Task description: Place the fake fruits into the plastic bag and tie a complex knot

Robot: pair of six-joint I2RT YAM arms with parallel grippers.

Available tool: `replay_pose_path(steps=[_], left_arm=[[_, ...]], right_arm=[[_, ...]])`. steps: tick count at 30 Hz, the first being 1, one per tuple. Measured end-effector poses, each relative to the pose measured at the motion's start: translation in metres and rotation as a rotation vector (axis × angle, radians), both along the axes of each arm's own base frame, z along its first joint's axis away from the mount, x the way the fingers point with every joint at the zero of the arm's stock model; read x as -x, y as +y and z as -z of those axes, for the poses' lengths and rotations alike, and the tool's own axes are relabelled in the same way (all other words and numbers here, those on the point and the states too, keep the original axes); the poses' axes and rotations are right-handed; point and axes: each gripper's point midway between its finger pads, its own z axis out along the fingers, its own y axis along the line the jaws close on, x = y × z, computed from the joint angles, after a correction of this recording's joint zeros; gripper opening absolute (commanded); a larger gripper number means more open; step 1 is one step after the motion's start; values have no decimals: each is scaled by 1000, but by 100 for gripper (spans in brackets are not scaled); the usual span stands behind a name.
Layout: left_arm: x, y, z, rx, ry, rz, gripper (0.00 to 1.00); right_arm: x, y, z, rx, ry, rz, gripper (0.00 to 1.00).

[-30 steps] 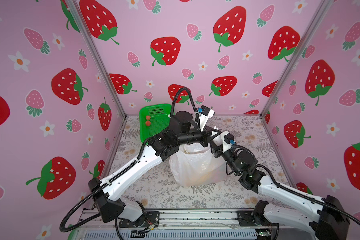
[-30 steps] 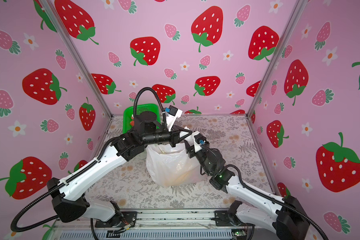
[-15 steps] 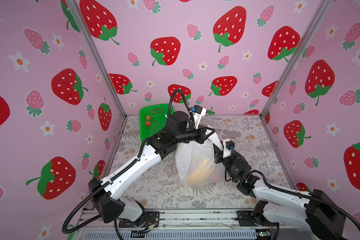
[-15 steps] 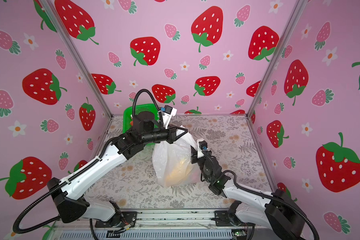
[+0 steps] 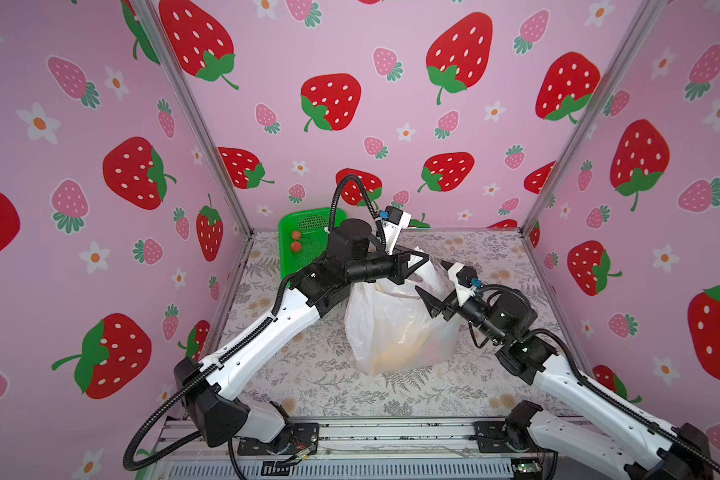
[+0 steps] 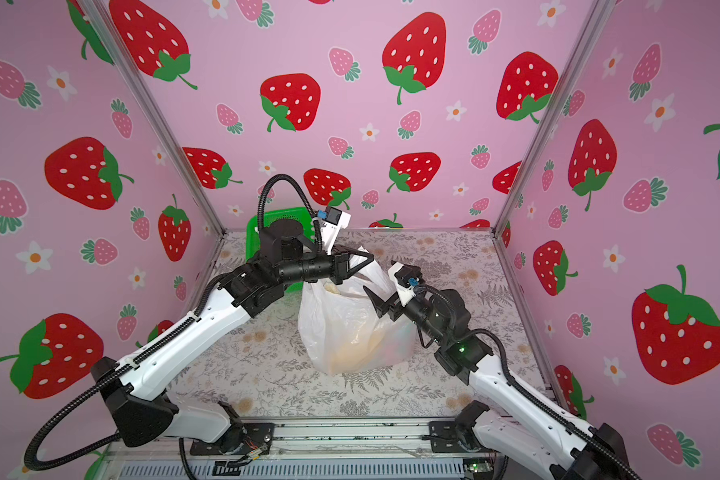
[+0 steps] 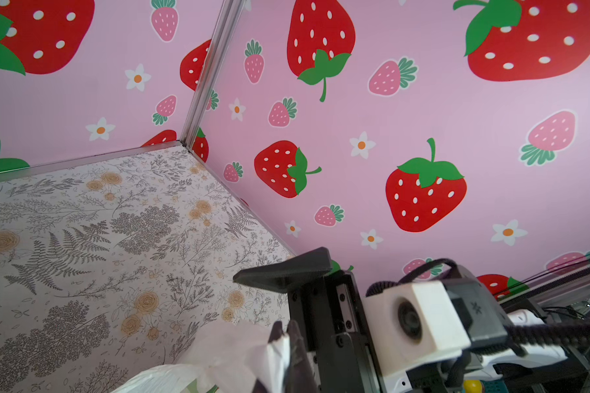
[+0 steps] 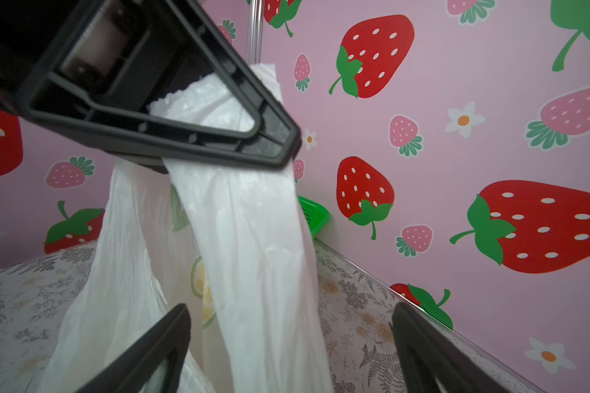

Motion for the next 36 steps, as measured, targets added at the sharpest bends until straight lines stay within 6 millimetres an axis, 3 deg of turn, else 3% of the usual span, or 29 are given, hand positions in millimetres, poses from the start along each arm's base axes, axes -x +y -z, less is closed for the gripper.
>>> replay_pose_path(steps=[3, 9, 16, 20, 29, 33, 36], left_arm=[[1, 1, -3, -4, -12, 13, 0], [5, 2, -8, -2, -21, 38, 0], [6, 4, -7, -6, -13, 46, 0], [6, 4, -7, -8, -13, 51, 0], [-1, 2, -6, -11, -11, 49, 0], [-3, 3, -6, -22, -40, 50, 34], [-2, 4, -7, -36, -75, 52, 47]], right_arm=[[-3, -8, -3, 30, 14, -100, 94], [-6, 3, 2, 71, 95, -344, 86], [-9, 20, 24, 78, 213, -564, 60], [-8, 26, 36, 67, 270, -640, 52], [-8, 30, 35, 44, 277, -683, 4], [-12, 30, 38, 38, 280, -647, 0], [-16, 27, 45, 30, 304, -597, 0]])
